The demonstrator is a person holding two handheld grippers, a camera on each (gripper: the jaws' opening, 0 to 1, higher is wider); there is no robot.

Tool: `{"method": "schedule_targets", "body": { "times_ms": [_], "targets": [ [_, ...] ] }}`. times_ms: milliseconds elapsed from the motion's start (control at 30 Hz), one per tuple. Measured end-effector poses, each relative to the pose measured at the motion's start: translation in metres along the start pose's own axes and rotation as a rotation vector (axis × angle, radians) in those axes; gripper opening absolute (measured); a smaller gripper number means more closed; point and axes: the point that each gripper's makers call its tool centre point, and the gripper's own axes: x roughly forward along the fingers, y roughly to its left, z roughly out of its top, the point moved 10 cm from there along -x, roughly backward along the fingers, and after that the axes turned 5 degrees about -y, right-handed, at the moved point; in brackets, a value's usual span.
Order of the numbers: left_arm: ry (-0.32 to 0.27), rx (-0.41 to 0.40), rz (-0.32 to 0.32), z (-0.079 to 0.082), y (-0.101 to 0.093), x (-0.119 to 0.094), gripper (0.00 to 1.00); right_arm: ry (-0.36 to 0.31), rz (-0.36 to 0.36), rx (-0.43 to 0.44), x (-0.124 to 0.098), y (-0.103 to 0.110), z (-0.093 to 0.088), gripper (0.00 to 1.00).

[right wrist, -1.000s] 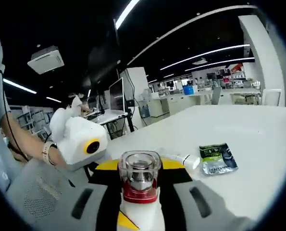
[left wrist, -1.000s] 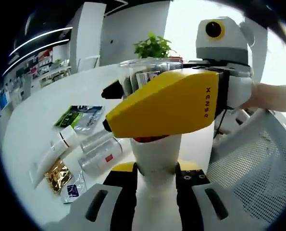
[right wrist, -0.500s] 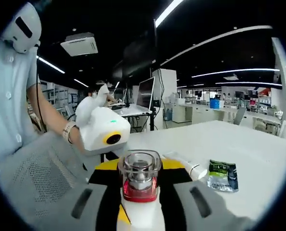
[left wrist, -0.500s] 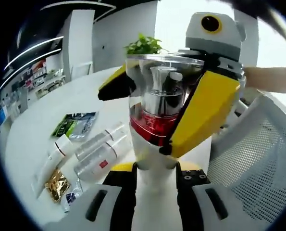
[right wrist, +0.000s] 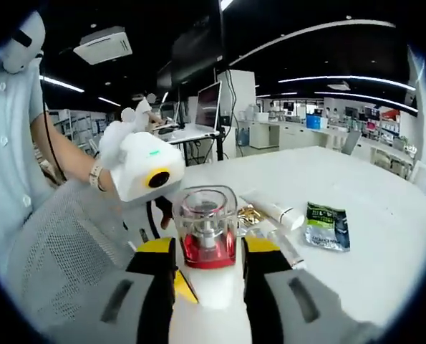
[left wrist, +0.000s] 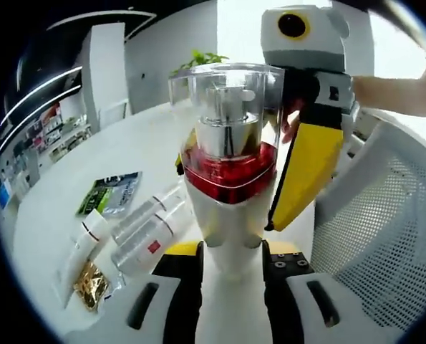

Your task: Arrange the skincare products in the storage area until every visible bottle or jar stands upright without overlapping.

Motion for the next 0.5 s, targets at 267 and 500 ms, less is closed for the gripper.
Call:
{"method": "schedule_targets", "body": {
  "times_ms": [267, 500],
  "targets": [
    [0.004, 0.006, -0.008, 0.001, 0.002, -0.009, 0.28, 0.045, -0.068, -0.037, -0.004, 0.008, 0.028, 0.36],
    [0.021, 0.056, 0.012, 0.003, 0.002, -0.018, 0.23, 0.084, -0.122, -0.094, 0.002, 0.02, 0.043, 0.35]
  ]
}}
